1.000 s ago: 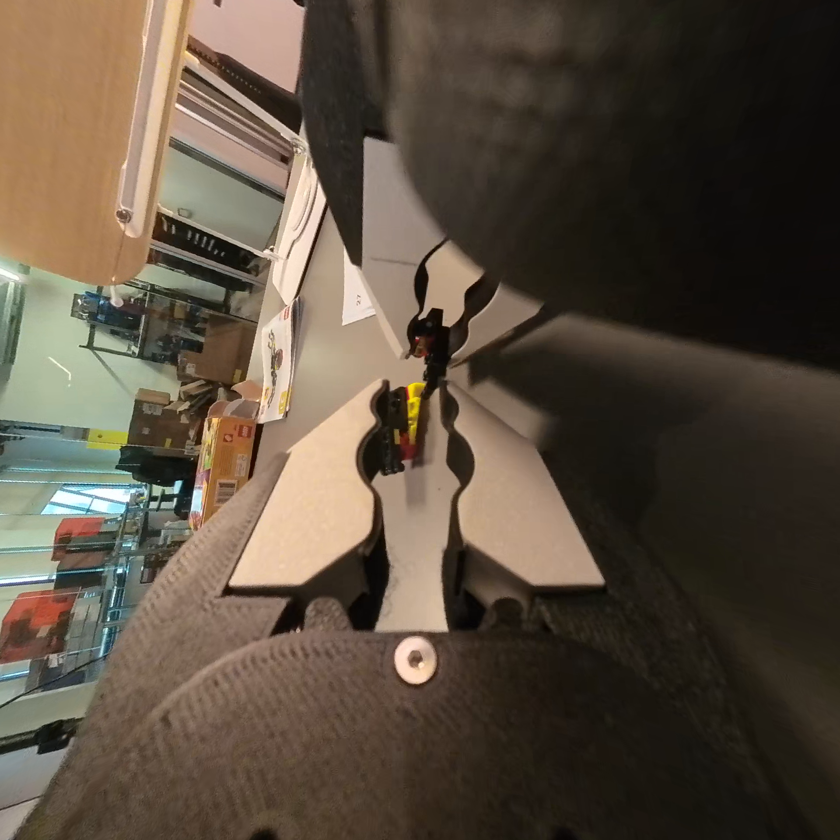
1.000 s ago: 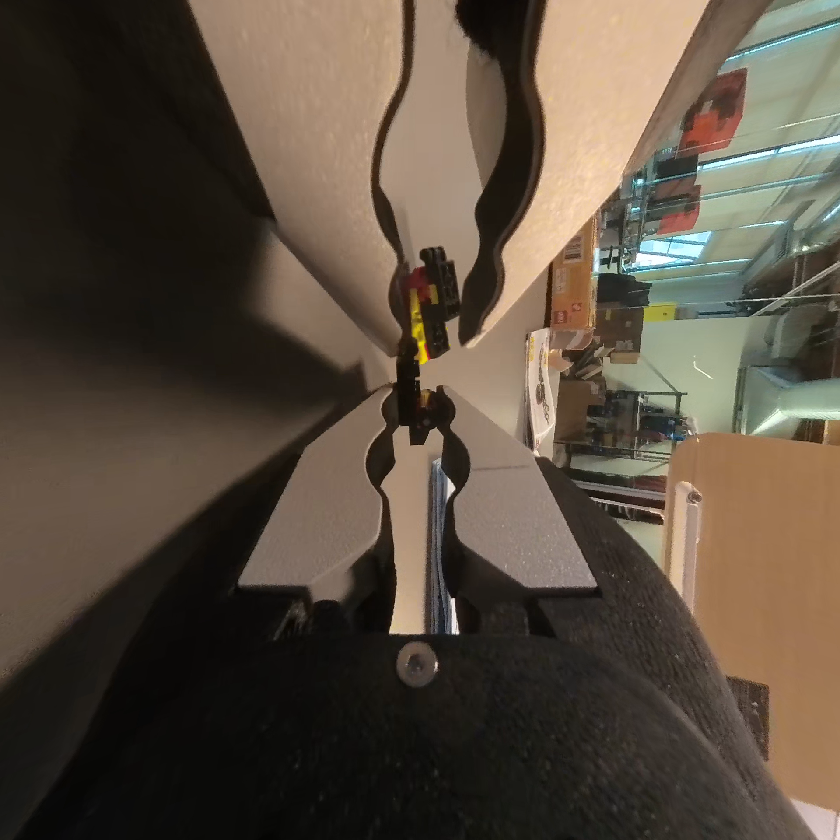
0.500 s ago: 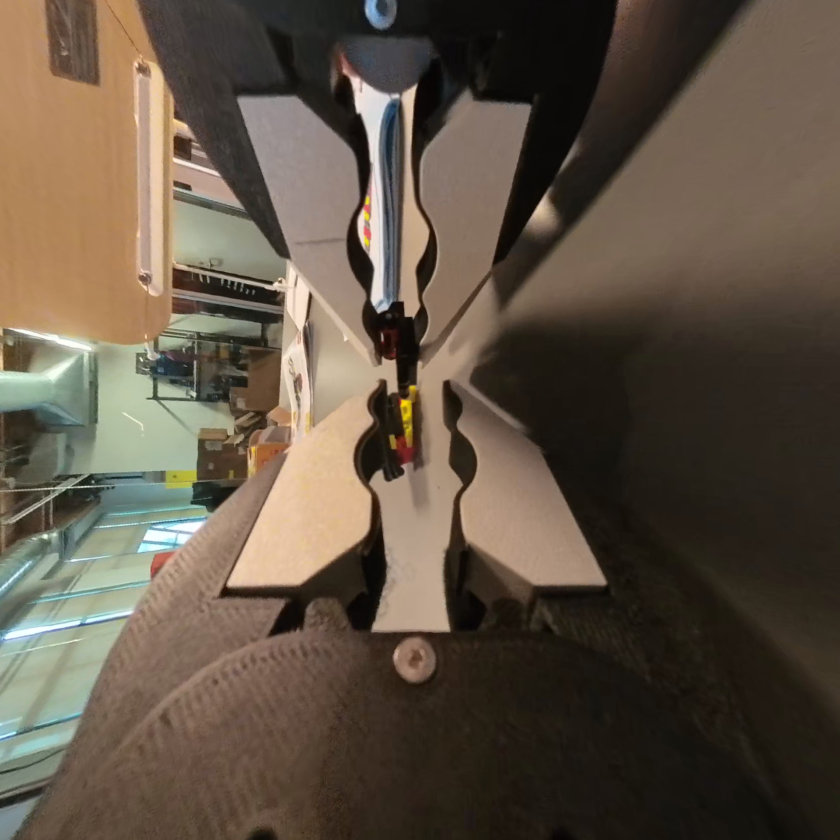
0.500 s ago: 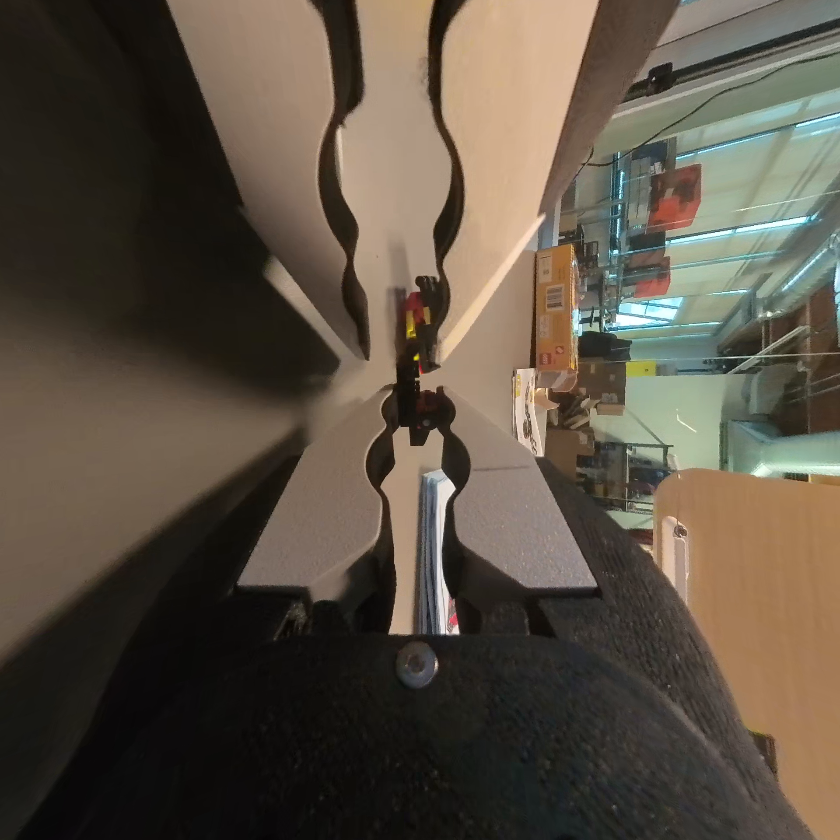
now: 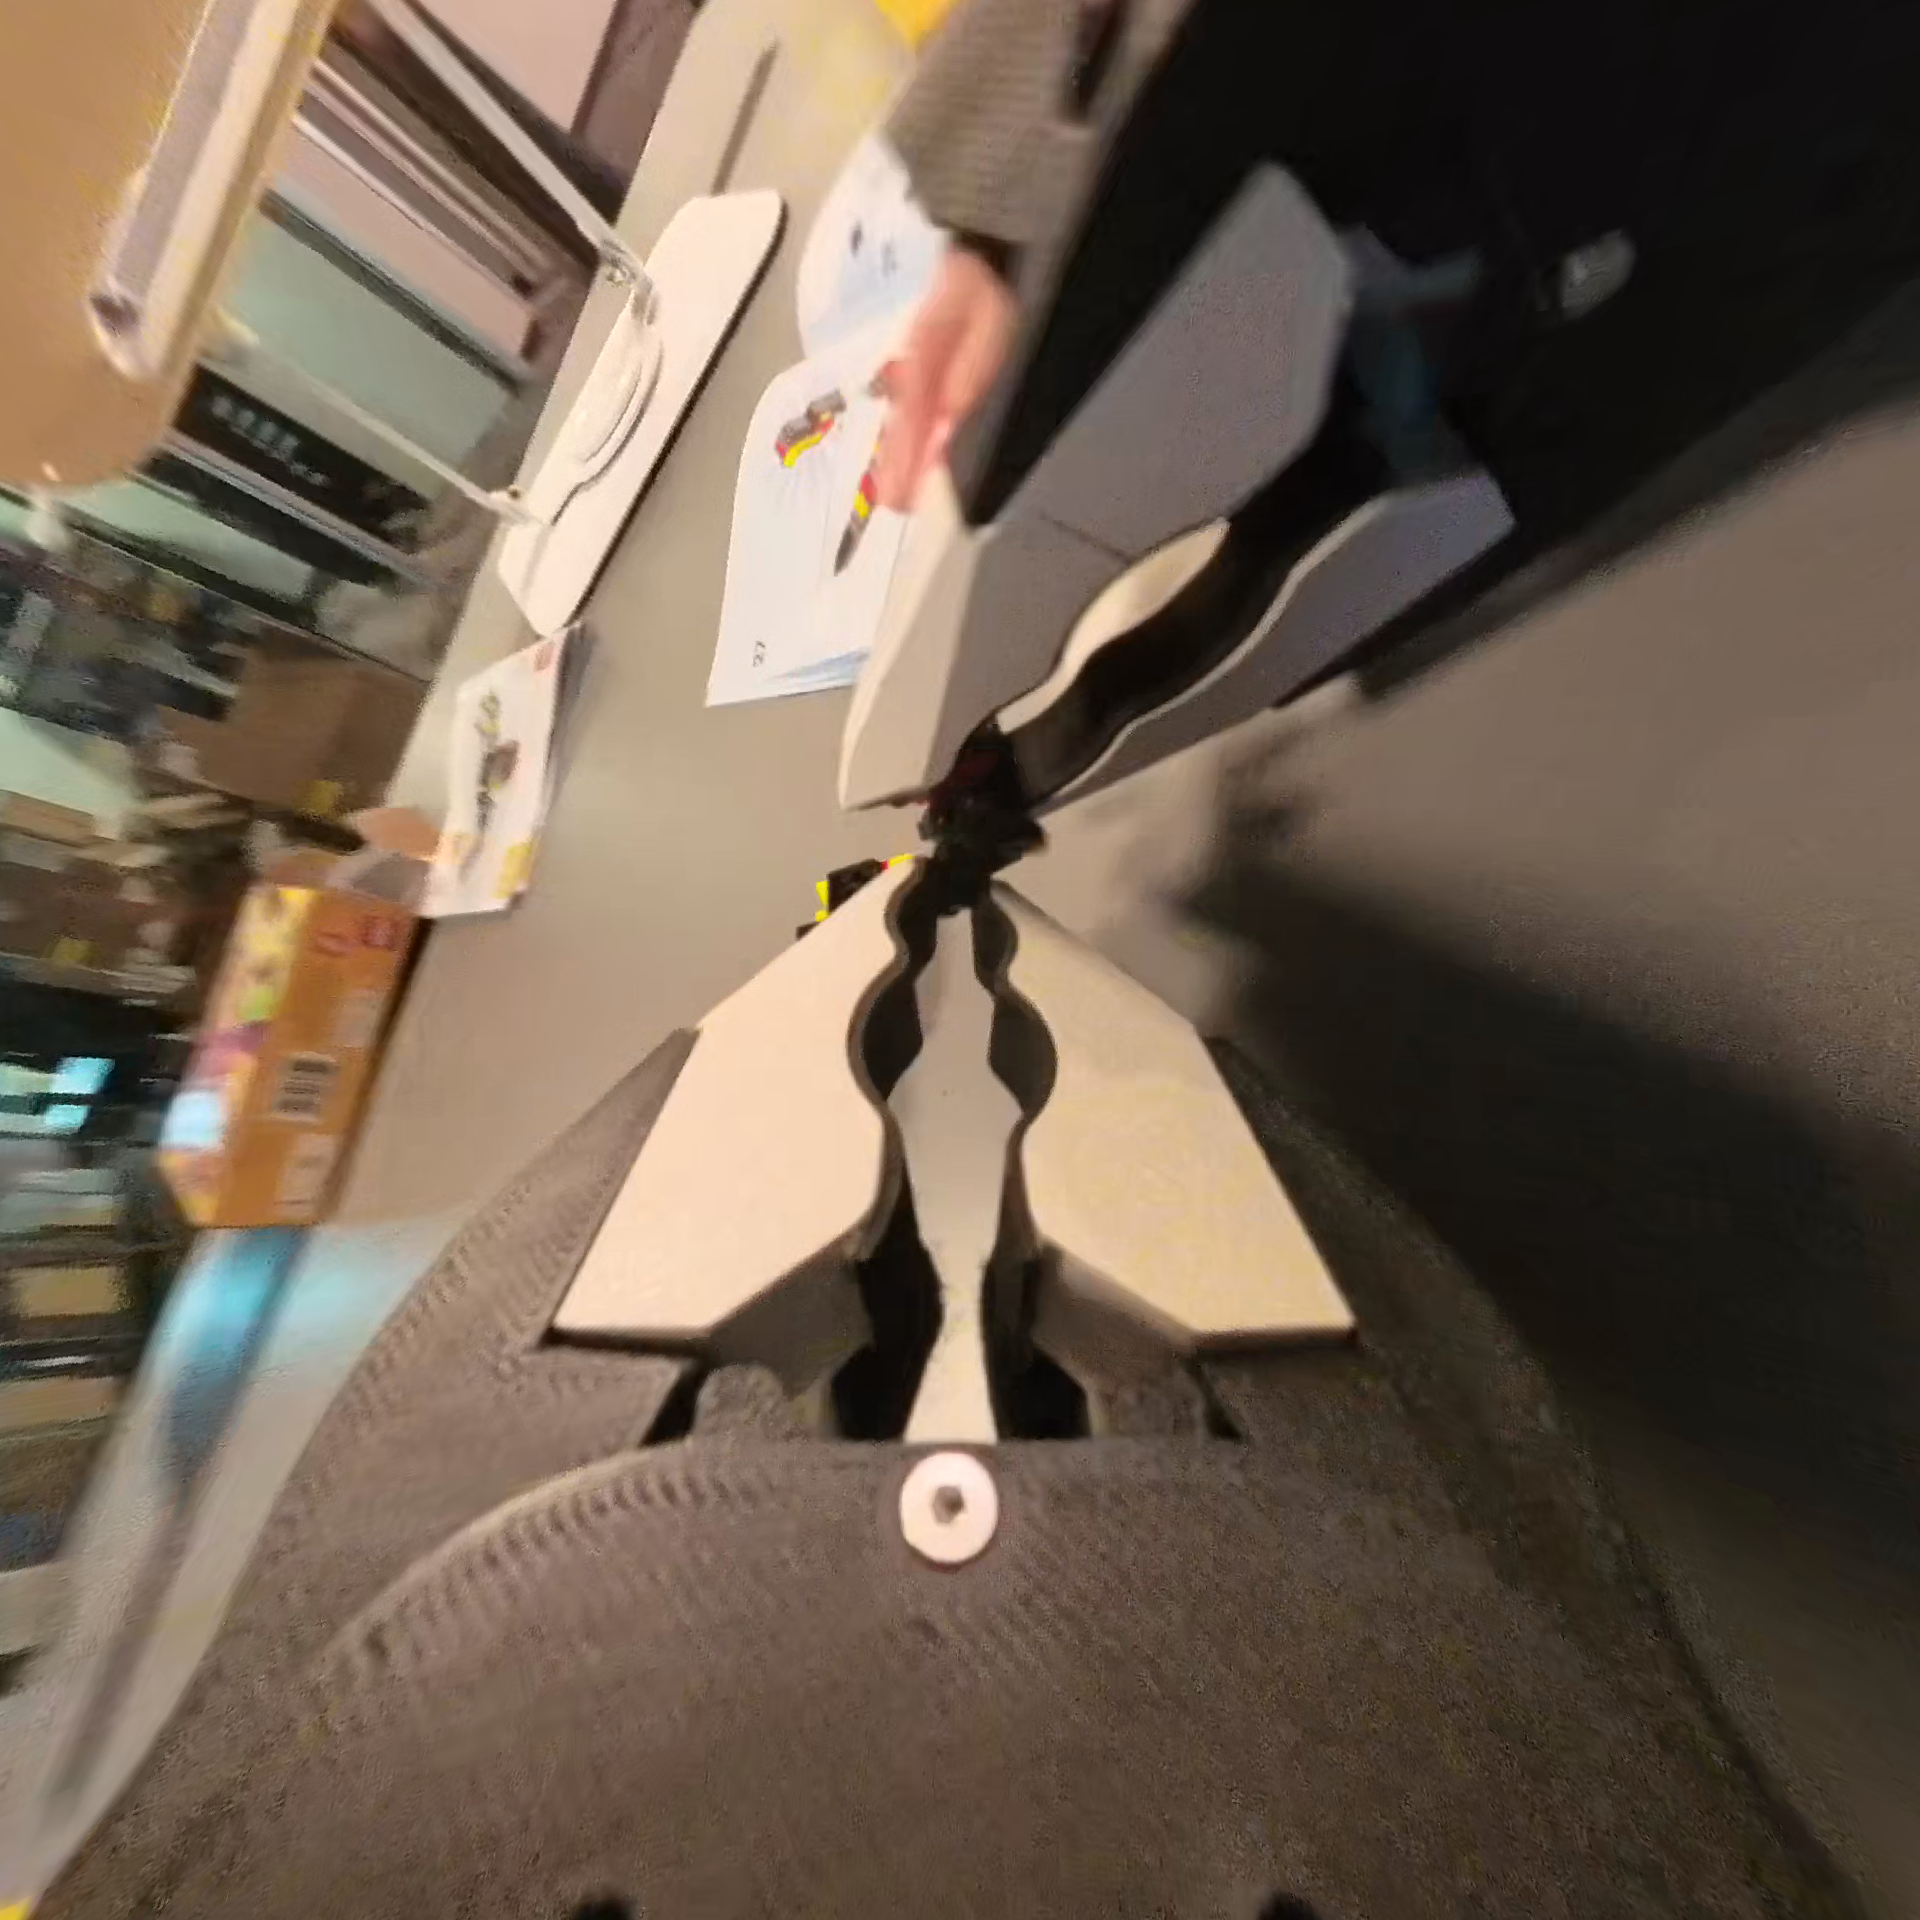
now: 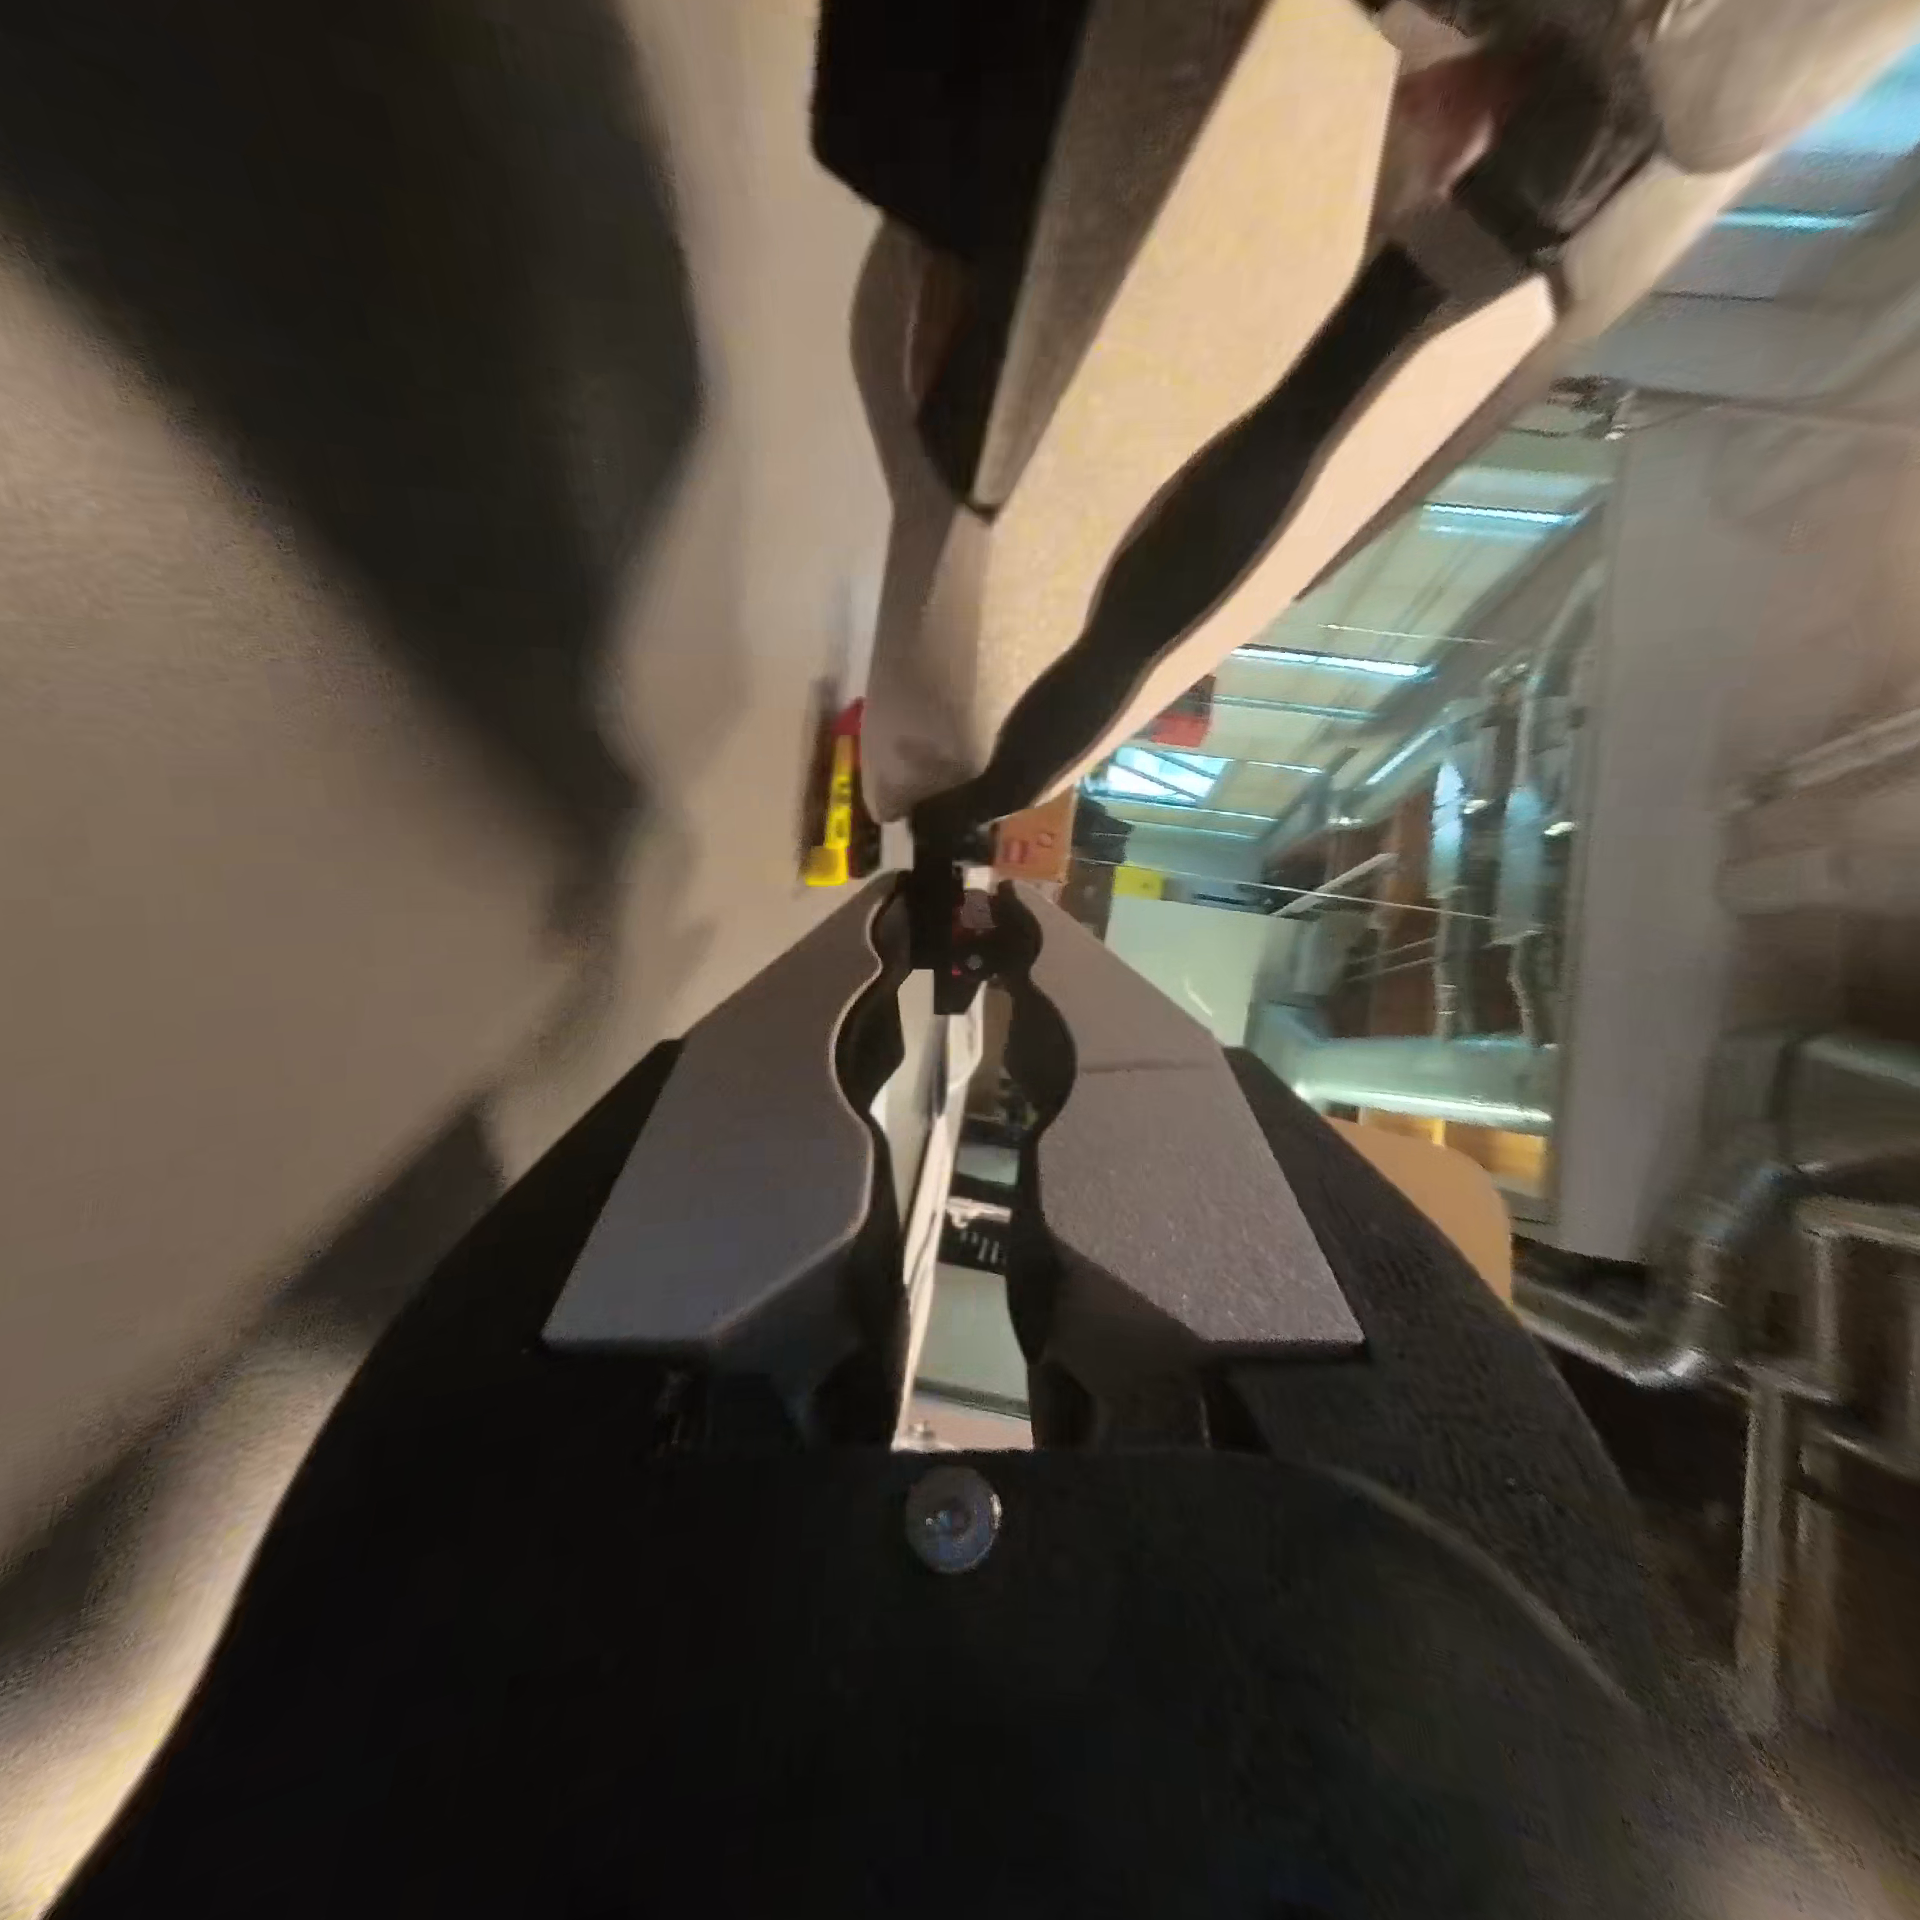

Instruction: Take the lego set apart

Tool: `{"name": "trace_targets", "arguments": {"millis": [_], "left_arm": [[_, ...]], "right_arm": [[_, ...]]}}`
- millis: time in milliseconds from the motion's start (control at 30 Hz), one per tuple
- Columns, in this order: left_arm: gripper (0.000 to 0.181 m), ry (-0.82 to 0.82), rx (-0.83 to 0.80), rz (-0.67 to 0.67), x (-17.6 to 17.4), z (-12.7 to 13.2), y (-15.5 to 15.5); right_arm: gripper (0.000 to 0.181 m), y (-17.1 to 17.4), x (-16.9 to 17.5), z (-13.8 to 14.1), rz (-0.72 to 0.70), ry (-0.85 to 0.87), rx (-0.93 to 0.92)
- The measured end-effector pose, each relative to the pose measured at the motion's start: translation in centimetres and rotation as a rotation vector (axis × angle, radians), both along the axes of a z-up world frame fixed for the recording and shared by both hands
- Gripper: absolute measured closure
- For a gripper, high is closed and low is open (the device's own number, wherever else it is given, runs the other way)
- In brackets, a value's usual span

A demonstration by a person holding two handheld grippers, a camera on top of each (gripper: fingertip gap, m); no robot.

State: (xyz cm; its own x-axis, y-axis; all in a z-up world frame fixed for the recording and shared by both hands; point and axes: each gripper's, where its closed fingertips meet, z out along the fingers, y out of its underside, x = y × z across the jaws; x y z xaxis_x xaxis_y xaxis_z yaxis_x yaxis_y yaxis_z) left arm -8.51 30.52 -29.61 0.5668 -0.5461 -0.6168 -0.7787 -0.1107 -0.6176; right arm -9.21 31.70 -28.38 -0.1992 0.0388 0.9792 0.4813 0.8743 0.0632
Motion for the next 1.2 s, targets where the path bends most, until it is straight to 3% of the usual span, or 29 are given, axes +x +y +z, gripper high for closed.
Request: {"name": "trace_targets", "arguments": {"millis": [67, 167, 200, 400, 533, 600, 667, 733, 833, 900, 1000, 1100, 1200], "left_arm": [[0.178, -0.114, -0.025, 0.02, -0.4, 0.7, 0.1], [0.179, -0.4, 0.02, 0.051, -2.2, 4.5, 0.2], [0.179, -0.428, 0.03, 0.081, -3.1, 4.8, 0.3], [0.178, -0.452, -0.037, 0.165, -4.9, 3.7, 0.6], [0.178, -0.626, -0.368, -0.079, -1.0, 2.2, -3.1], [0.178, -0.624, -0.429, -0.093, -0.8, 1.7, -4.5], [0.178, -0.623, -0.357, -0.033, -2.0, 2.9, -5.0], [0.178, -0.642, -0.194, 0.131, -5.5, 6.0, -5.1], [0.178, -0.646, 0.093, 0.488, -15.1, 11.7, -6.6], [0.178, -0.598, 0.139, 0.703, -21.3, 12.9, -8.3], [0.171, -0.527, -0.065, 0.989, -28.5, 9.2, -10.3], [0.144, -0.592, -0.228, 1.082, -31.2, 5.6, -10.5], [0.125, -0.605, -0.311, 1.153, -32.3, 3.7, -10.9]], "right_arm": [[0.169, 0.6, 0.3, -0.1, -0.029, -0.01, 0.014], [0.169, 2.0, 1.3, -1.0, -0.062, -0.015, 0.005], [0.169, 2.2, 1.4, -0.8, -0.068, 0.01, -0.035], [0.169, 2.8, 1.5, 0.0, -0.082, 0.123, -0.064], [0.169, 3.6, 1.8, 1.2, -0.101, 0.228, -0.08], [0.168, 4.1, 1.9, 1.2, -0.114, 0.245, -0.103], [0.169, 4.4, 2.0, 1.3, -0.126, 0.257, -0.132], [0.168, 4.5, 2.1, 1.4, -0.127, 0.273, -0.157], [0.168, 4.6, 2.0, 1.4, -0.128, 0.283, -0.181], [0.168, 4.6, 1.8, 1.3, -0.126, 0.281, -0.194], [0.168, 4.7, 1.6, 1.3, -0.123, 0.283, -0.204], [0.169, 4.9, 1.5, 1.3, -0.127, 0.29, -0.226], [0.168, 5.1, 1.5, 1.3, -0.13, 0.292, -0.245]]}}
